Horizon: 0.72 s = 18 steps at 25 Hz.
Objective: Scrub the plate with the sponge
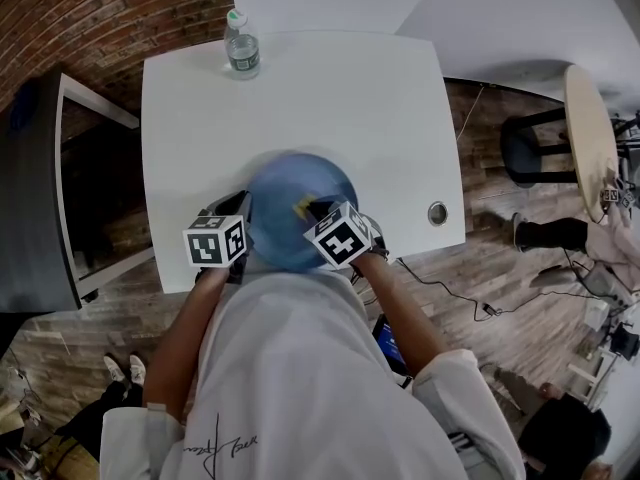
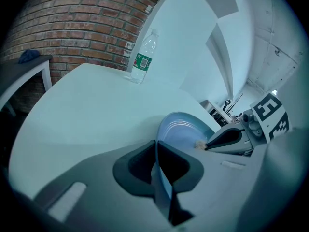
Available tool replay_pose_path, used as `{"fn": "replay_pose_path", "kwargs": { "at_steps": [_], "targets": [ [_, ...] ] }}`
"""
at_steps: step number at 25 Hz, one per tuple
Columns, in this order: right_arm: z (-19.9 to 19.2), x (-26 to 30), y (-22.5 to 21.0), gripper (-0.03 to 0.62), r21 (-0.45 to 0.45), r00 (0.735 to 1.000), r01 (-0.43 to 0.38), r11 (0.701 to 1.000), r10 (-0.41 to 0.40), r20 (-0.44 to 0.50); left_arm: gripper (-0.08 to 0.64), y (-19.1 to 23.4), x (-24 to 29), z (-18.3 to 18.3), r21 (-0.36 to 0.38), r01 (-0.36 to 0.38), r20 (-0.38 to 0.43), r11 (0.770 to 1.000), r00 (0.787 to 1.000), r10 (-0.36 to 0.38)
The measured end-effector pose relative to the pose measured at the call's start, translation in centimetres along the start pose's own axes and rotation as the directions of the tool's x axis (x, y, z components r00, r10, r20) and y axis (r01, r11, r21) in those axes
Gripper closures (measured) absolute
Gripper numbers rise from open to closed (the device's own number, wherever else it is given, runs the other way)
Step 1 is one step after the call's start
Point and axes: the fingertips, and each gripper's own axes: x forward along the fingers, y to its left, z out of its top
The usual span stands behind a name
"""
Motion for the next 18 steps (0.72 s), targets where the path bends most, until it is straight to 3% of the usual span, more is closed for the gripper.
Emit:
{"fn": "replay_pose_path", "kwargs": {
  "at_steps": [11,18],
  "targets": [
    [1.9,0.9,0.8,0.566,-0.012,0.998,0.021,1.0,-0.02,0.052,0.534,0.0,0.0,0.0,-0.003,-0.007,0.005,1.0,1.0,0.007],
    [2.6,1.2,2.0,0.566,-0.048,0.998,-0.007,0.999,0.01,0.067,0.532,0.1,0.0,0.1,-0.007,-0.005,0.007,1.0,1.0,0.006]
  ]
}}
